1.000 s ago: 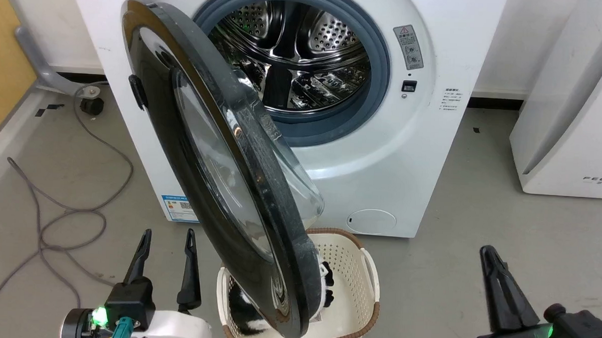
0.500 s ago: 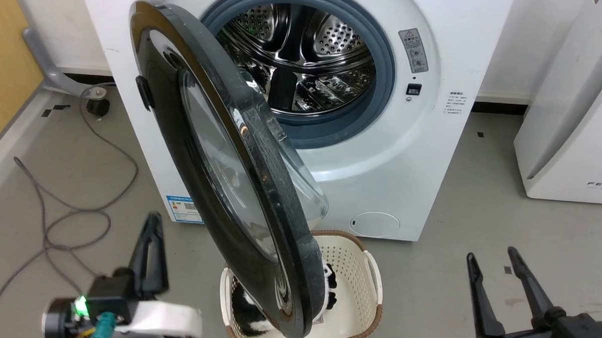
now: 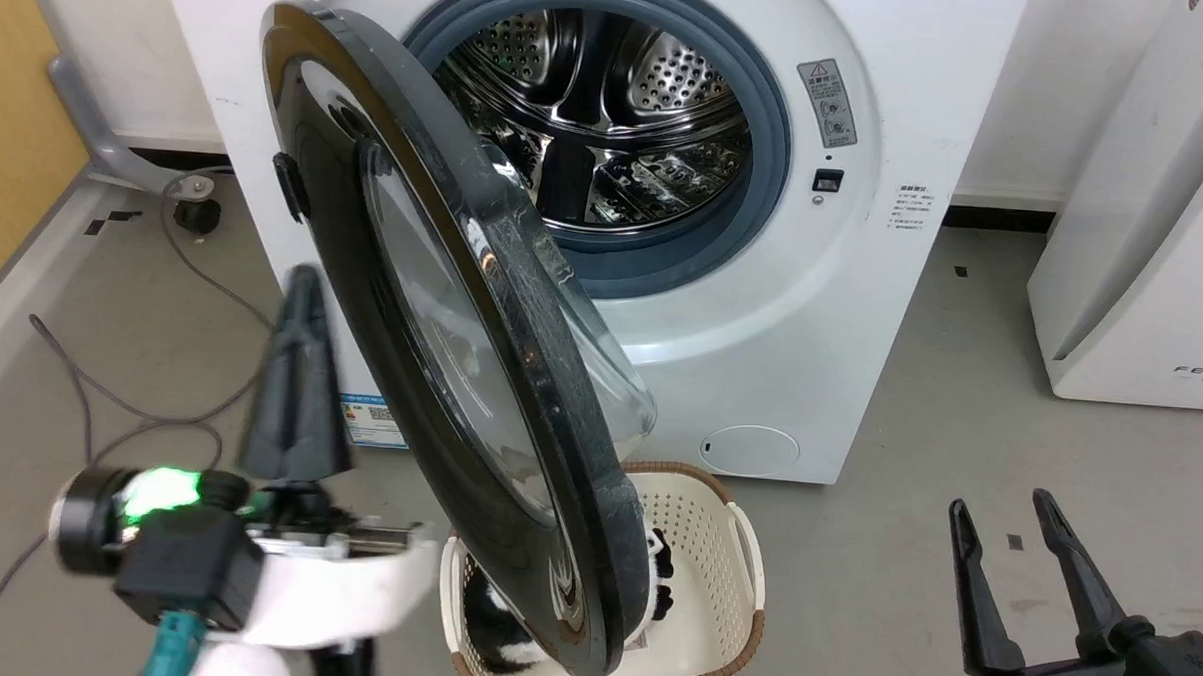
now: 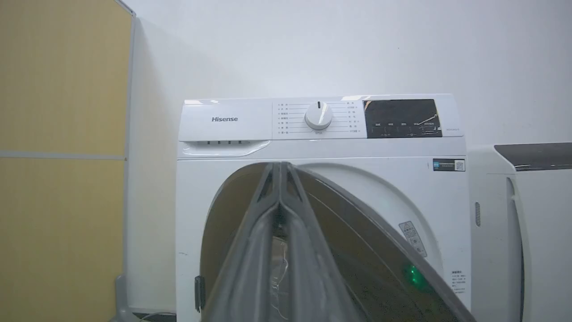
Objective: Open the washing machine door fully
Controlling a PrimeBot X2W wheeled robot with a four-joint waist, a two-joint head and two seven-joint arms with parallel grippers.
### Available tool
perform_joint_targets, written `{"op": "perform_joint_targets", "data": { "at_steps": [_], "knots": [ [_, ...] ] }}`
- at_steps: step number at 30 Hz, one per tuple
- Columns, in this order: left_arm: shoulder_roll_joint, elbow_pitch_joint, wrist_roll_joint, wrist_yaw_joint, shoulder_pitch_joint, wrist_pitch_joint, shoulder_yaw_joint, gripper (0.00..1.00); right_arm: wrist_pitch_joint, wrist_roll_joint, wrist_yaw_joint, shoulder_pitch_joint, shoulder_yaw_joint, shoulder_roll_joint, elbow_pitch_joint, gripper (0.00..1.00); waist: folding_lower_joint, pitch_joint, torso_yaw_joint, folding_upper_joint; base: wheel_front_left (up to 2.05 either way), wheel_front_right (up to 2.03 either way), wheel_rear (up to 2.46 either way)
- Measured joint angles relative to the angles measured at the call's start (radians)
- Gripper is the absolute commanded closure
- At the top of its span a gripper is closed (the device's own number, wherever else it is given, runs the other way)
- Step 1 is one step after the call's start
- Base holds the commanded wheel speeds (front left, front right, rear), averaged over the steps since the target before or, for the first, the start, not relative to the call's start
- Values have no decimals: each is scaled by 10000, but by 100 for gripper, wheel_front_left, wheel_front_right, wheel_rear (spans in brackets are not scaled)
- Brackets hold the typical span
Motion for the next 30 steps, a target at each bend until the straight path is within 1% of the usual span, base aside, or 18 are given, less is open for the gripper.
{"op": "perform_joint_targets", "data": {
  "at_steps": [1,3,4,5,6,11,12,13,14,15,16,17,25,28,30],
  "knots": [
    [0,-165,-8,-65,-45,0,-194,100,0,15,0,9,-6,2,-2,0,0,-1,-2,1,0,0,0],
    [-2,-543,-35,-347,-156,0,-876,100,0,77,0,85,-27,4,-6,0,0,-8,-5,0,0,0,0],
    [-2,-543,-35,-347,-156,0,-876,100,0,77,0,85,-27,4,-6,0,0,-8,-5,0,0,0,0],
    [-6,-654,-31,-558,-222,0,-1392,100,0,82,0,101,-36,4,-6,0,0,-19,-6,0,0,0,0],
    [-8,-685,-19,-677,-241,0,-1666,100,0,84,0,102,-38,4,-6,0,0,-22,-6,0,0,0,0],
    [-6,-681,88,-1172,-278,0,-3060,100,0,117,0,105,-36,6,-2,0,0,-45,8,0,0,0,0],
    [-8,-652,150,-1241,-295,0,-3323,100,0,127,0,105,-35,6,-2,0,0,-50,14,0,0,0,0],
    [-8,-652,150,-1241,-295,0,-3323,100,0,127,0,105,-35,6,-2,0,0,-50,14,0,0,0,0],
    [-8,-571,221,-1365,-328,0,-3816,100,0,128,0,105,-36,8,-2,0,0,-63,28,0,0,0,0],
    [-8,-512,247,-1407,-331,0,-4040,100,0,128,0,105,-38,8,-2,0,0,-68,36,0,0,0,0],
    [-8,-512,247,-1407,-331,0,-4040,100,0,128,0,105,-38,8,-2,0,0,-68,36,0,0,0,0],
    [-8,-372,336,-1551,-331,0,-4447,100,0,128,0,106,-46,8,0,0,0,-76,58,0,0,0,0],
    [-4,299,341,-1735,-213,0,-5593,100,0,159,0,106,-29,8,6,0,0,-58,169,0,0,0,0],
    [8,554,334,-1795,-136,0,-5779,100,0,157,0,106,-17,8,13,0,0,-41,190,0,0,0,0],
    [10,966,316,-1804,-58,0,-5937,100,0,157,0,105,6,10,31,0,0,3,215,0,0,0,0]
  ]
}}
